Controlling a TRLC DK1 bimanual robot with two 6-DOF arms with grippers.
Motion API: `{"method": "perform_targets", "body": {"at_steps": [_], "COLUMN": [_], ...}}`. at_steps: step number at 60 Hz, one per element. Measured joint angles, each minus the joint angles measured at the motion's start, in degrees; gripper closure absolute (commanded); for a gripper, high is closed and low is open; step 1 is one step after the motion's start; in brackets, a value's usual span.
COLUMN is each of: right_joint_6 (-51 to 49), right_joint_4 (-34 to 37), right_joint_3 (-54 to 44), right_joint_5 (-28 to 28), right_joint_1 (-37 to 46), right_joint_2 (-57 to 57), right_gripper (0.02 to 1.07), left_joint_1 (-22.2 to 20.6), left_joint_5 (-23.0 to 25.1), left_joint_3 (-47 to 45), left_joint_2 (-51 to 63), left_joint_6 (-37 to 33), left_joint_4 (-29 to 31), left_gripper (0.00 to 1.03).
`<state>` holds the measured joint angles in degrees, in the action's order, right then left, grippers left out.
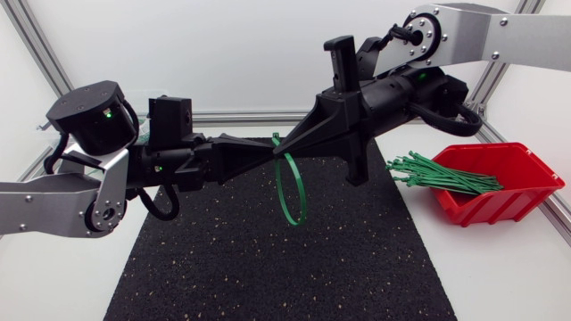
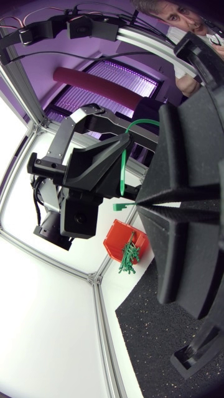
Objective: Take a green cable tie from the red box, thread the tail through the head to close it, then place it in the transparent bin on the left.
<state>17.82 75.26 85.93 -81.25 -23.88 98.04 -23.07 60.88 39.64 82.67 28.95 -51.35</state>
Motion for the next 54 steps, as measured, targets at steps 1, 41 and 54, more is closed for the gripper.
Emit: {"method": "perform_targets", "body": {"at_steps": [1,41,54], "right_joint_6": [0.00,0.00,4.44], "right_joint_4": [-0.04,-7.63,-20.83], "right_joint_3": [0.00,-0.04,-4.02], "right_joint_5": [0.00,5.75,13.75], "right_joint_1": [0.00,0.87,1.11], "right_joint_2": [0.00,0.00,-5.57], "right_gripper": [1.01,1.01,1.01], "left_joint_1": [0.00,-0.55,0.92], "left_joint_5": [-0.04,-2.95,-2.91], "left_joint_3": [-0.07,-2.45,-2.60], "left_joint_2": [-0.02,-1.01,-1.29], "left_joint_6": [0.00,0.00,-0.02], "left_joint_4": [0.00,-2.34,-2.34], "left_gripper": [1.00,1.00,1.00]}}
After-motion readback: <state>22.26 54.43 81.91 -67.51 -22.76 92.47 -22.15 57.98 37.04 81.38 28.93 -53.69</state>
